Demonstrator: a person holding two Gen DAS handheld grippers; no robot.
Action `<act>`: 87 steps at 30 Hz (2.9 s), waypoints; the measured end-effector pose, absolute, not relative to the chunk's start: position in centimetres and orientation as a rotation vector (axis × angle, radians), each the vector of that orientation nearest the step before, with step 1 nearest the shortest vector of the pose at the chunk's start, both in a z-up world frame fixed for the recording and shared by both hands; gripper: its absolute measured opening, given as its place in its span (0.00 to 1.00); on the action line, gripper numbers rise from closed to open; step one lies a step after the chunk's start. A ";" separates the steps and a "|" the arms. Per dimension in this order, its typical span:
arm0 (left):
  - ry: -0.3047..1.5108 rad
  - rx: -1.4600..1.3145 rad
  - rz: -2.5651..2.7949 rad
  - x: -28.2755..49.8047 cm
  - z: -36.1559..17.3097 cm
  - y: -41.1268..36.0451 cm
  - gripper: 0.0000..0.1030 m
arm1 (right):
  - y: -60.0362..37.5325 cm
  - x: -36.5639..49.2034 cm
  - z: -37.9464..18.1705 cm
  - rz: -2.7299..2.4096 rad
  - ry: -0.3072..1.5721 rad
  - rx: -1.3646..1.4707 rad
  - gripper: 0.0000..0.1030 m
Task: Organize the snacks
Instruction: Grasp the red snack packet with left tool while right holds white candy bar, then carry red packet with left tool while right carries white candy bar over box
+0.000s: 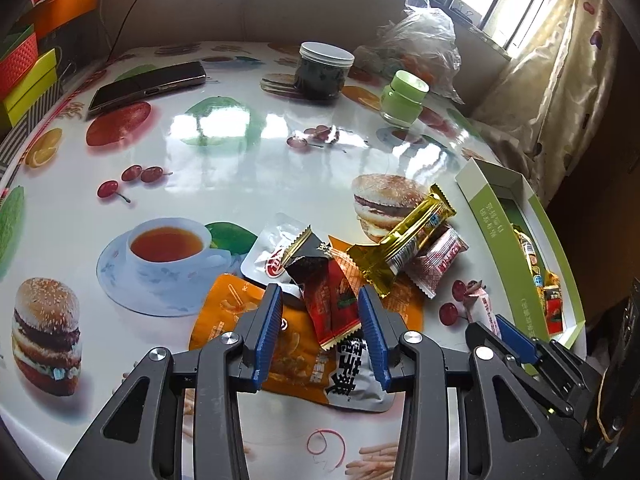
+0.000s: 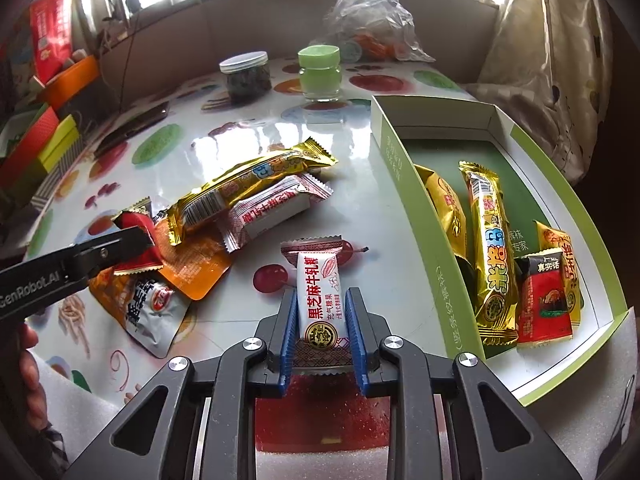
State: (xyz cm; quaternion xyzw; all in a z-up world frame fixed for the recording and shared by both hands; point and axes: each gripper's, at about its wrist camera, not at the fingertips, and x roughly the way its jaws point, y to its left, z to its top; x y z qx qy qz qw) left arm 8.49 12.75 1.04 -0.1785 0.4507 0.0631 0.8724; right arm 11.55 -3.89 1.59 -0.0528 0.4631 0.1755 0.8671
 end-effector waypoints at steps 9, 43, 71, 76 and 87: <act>0.952 -0.397 0.165 9.1 0.4 13.2 0.37 | -4.0 11.5 1.6 0.378 0.967 -0.101 0.22; 0.879 -0.317 0.154 6.3 3.7 11.3 0.26 | -4.7 10.5 3.6 0.423 0.917 -0.083 0.21; 0.834 -0.233 0.041 8.7 7.1 6.3 0.26 | -9.8 11.4 8.4 0.386 0.810 0.002 0.21; 0.828 -0.220 -0.005 10.2 7.6 4.6 0.26 | -11.6 12.1 8.7 0.350 0.805 0.017 0.21; 0.837 -0.209 -0.089 13.7 7.7 1.6 0.26 | -15.4 13.8 8.4 0.270 0.814 0.049 0.21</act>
